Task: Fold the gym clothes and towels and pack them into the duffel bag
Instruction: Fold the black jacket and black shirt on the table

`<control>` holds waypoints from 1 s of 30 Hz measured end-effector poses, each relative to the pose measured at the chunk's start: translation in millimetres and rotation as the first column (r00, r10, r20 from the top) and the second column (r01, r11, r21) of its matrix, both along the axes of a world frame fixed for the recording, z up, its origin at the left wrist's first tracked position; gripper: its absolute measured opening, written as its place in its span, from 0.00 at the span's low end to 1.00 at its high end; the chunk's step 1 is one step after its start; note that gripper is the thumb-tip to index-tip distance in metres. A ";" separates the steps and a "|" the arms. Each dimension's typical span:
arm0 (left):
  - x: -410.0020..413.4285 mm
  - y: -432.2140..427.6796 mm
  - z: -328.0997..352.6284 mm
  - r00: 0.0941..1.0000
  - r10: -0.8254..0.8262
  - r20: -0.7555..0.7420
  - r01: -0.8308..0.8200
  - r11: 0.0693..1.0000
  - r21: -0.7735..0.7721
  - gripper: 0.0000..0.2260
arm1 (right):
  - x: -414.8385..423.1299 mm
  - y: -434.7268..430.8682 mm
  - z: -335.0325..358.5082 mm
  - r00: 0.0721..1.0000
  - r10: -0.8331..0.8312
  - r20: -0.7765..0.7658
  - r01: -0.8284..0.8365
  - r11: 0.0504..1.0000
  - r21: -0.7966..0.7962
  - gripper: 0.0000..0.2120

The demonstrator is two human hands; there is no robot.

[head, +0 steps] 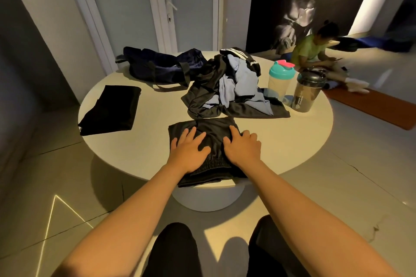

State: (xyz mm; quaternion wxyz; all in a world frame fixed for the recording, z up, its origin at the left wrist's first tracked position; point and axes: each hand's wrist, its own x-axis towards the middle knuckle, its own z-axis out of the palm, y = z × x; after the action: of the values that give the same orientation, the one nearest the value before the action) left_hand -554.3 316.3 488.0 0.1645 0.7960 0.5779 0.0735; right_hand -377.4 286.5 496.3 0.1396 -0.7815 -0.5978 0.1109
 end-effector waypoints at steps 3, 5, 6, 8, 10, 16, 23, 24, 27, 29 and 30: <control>10.6 -4.1 -3.9 0.995 0.000 0.100 -0.006 0.998 0.059 0.27 | 5.6 -1.4 6.4 0.967 0.042 -0.253 -0.030 0.998 0.050 0.29; 14.6 -8.0 -7.4 0.970 -0.048 0.238 -0.012 0.970 0.245 0.22 | 14.3 -0.9 12.2 0.919 0.025 -0.393 0.019 0.994 0.108 0.28; 16.0 -10.5 -8.4 0.957 -0.084 0.276 -0.022 0.933 0.360 0.18 | 19.0 -0.4 14.7 0.915 0.015 -0.403 0.046 0.989 0.141 0.28; 17.2 -12.7 -8.5 0.961 -0.115 0.250 -0.007 0.898 0.440 0.12 | 23.6 0.4 20.5 0.932 -0.012 -0.362 0.090 0.976 0.200 0.26; 17.3 -8.7 -9.1 0.963 -0.109 0.247 0.040 0.962 0.270 0.13 | 19.5 0.6 26.6 0.960 -0.004 -0.282 0.078 0.964 0.254 0.25; 15.3 -8.3 18.7 0.679 0.212 0.703 -0.036 0.966 -0.257 0.23 | -18.1 7.0 52.6 0.981 0.194 -0.028 -0.174 0.927 0.333 0.25; 10.7 -2.7 26.1 0.517 0.345 0.784 -0.187 0.939 -0.290 0.21 | -45.0 -0.1 67.1 0.728 0.399 -0.558 -0.474 0.880 0.010 0.27; 9.6 -1.3 26.4 0.546 0.310 0.778 -0.162 0.951 -0.265 0.22 | -42.5 -3.6 70.2 0.624 0.355 -0.696 -0.461 0.886 0.039 0.25; 6.5 1.6 23.8 0.656 0.174 0.734 -0.067 0.983 -0.173 0.21 | -35.3 -10.7 79.9 0.153 0.156 -0.976 -0.196 0.973 0.124 0.27; 4.5 2.9 21.1 0.672 0.178 0.719 -0.070 0.982 -0.177 0.21 | -27.9 -9.3 76.5 0.137 0.084 -0.987 0.013 0.996 0.087 0.26; 3.9 2.2 20.2 0.664 0.197 0.721 -0.094 0.979 -0.181 0.21 | -22.4 -7.5 71.3 0.286 0.074 -0.955 0.082 0.991 0.101 0.22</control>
State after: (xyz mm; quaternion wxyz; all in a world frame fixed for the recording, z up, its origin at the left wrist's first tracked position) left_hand -550.4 318.5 508.2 0.4272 0.6380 0.5281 0.3628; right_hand -399.8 279.0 567.6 0.5199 -0.5508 -0.3999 0.5161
